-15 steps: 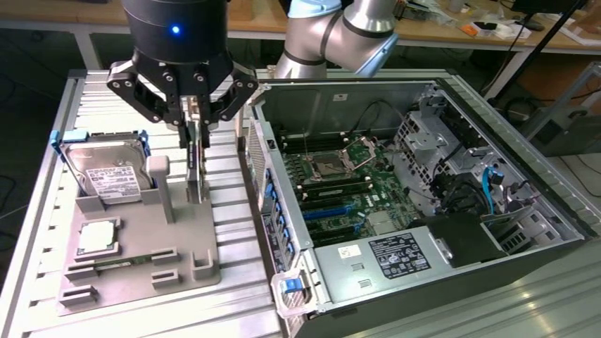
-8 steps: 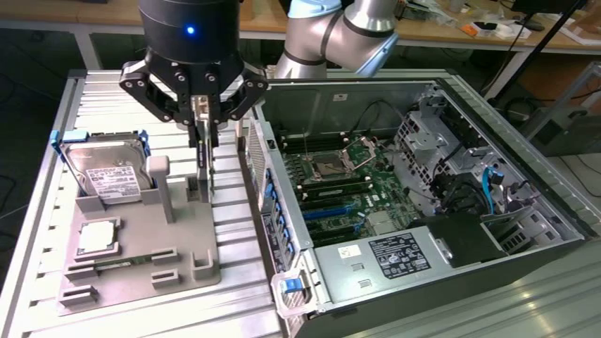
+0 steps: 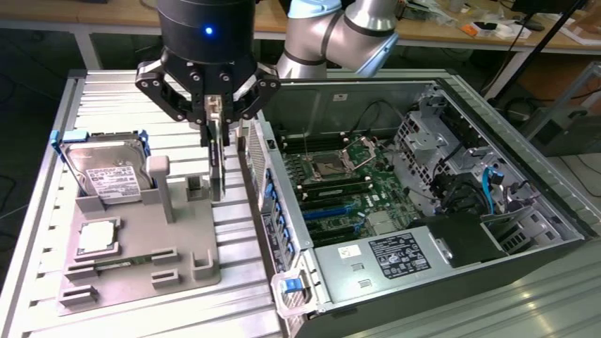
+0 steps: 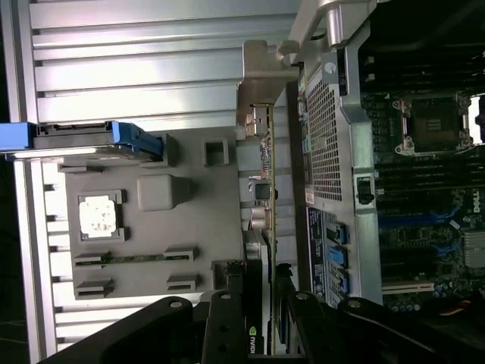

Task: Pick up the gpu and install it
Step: 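Pick up the gpu and move the gpu toward the slot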

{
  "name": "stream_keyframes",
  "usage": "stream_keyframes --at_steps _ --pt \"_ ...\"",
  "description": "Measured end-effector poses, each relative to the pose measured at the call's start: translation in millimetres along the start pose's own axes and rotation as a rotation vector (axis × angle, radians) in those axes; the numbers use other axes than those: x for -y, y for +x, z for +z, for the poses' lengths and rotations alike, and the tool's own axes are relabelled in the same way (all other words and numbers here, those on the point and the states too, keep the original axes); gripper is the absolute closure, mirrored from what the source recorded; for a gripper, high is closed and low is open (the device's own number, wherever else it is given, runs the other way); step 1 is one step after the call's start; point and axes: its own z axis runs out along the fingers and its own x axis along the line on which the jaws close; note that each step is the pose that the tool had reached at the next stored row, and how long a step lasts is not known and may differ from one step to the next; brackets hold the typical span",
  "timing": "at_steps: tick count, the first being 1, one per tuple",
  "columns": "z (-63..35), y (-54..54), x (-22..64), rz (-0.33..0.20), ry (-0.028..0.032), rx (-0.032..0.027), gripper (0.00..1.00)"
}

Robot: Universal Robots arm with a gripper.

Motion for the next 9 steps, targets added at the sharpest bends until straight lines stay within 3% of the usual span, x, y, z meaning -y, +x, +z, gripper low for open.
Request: stream_keyframes --at_steps 9 --pt "0.3 -14.0 -1.0 0.0 0.0 0.0 0.73"
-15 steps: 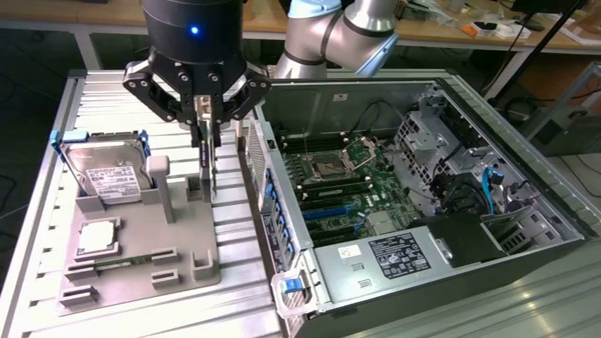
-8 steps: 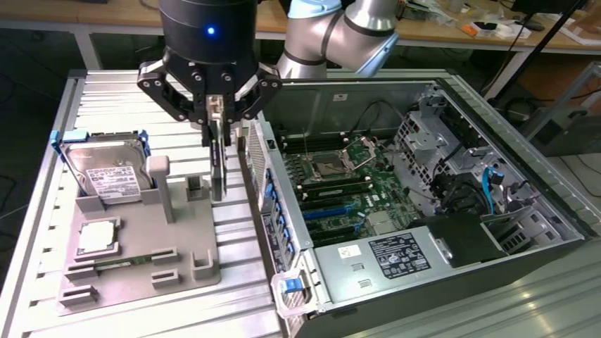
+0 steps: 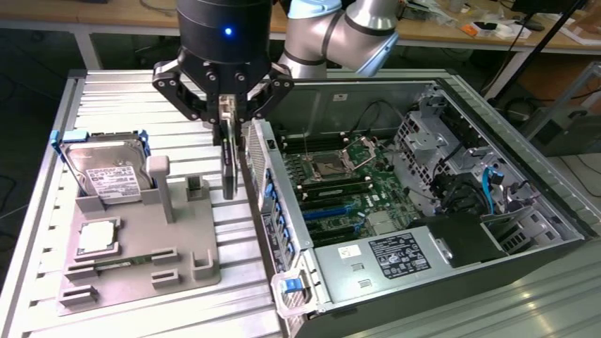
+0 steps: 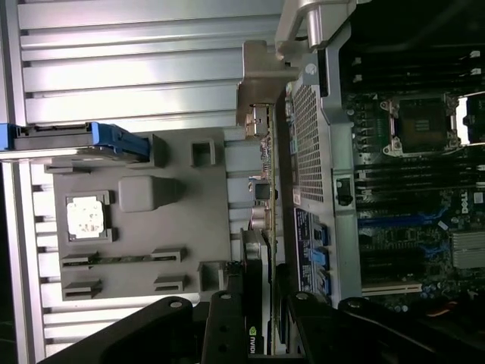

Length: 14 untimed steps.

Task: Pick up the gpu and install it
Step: 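Pick up the gpu and move the gpu toward the slot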

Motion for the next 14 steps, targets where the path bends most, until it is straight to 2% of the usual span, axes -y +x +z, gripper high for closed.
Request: stream_keyframes --at_steps 14 --pt "0.6 -22.7 -1.5 0.0 0.0 0.0 0.73"
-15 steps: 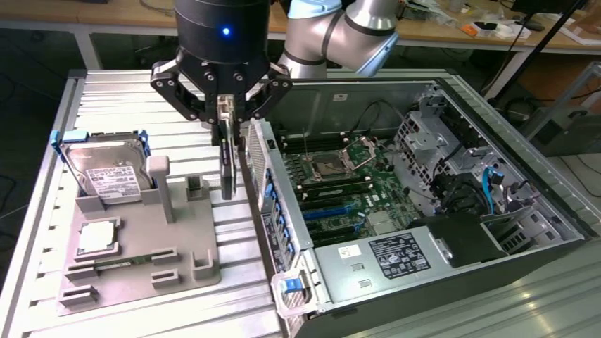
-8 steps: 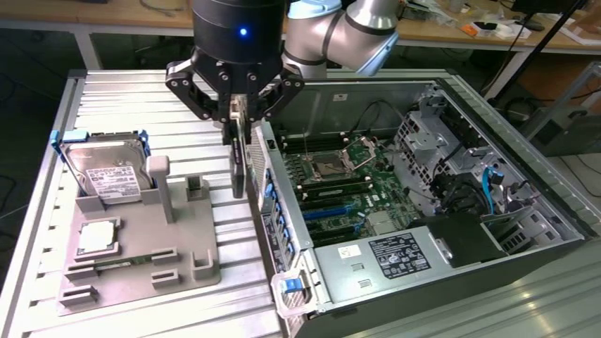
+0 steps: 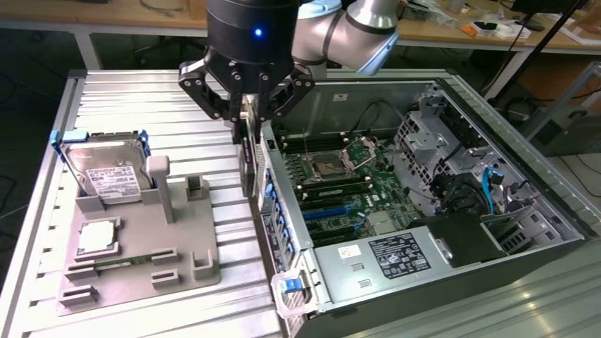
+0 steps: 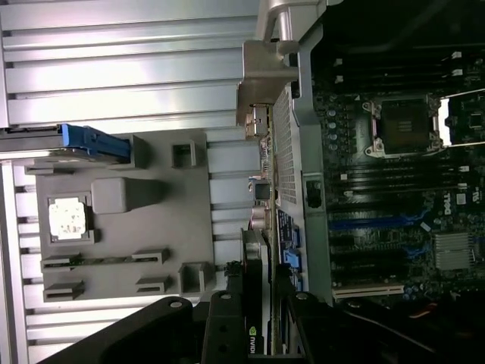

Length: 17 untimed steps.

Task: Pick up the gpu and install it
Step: 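Pick up the gpu and move the gpu toward the slot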

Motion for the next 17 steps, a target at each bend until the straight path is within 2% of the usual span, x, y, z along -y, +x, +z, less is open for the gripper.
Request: stream_keyframes --at_steps 6,12,17 --pt "0.2 -9.8 -0.7 0.0 0.0001 -0.0003 0.73" --pt "-0.5 -10.3 -0.7 0.001 0.0002 -0.0012 0.73" --pt "-5.4 -10.4 -1.0 0.001 0.0002 -0.0014 0.73"
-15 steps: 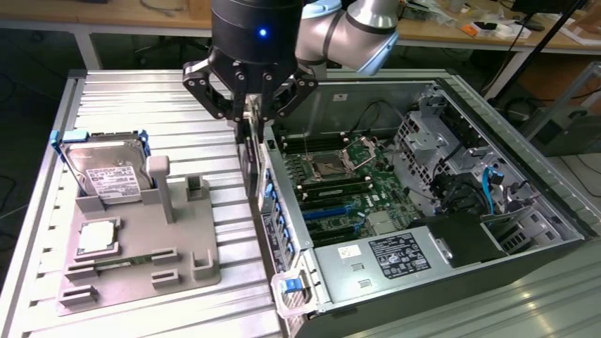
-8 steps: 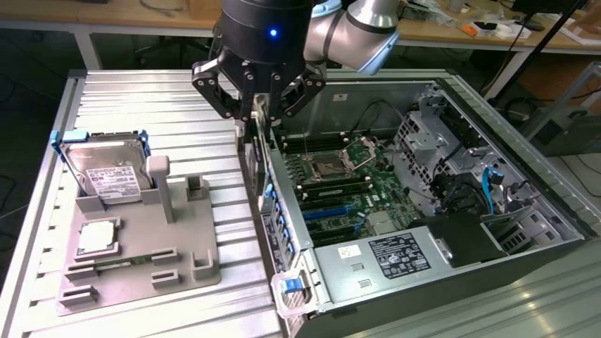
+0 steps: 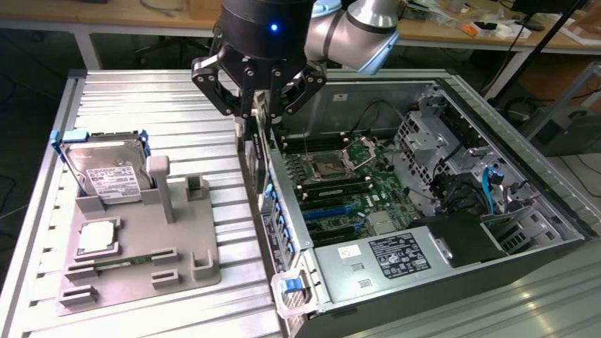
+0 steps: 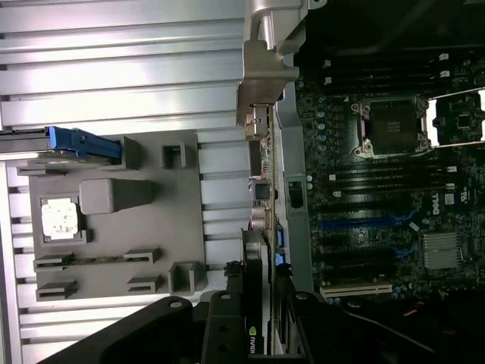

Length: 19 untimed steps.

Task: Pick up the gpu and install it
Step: 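Pick up the gpu and move the gpu toward the slot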

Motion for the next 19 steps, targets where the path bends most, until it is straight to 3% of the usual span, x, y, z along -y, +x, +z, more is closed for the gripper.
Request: stream_keyframes --at_steps 5,19 --pt "-2.1 -3.2 -0.3 0.0 0.0001 -0.0027 0.73" --pt "-2.4 -26.8 -2.0 0.004 0.0018 -0.0251 0.73"
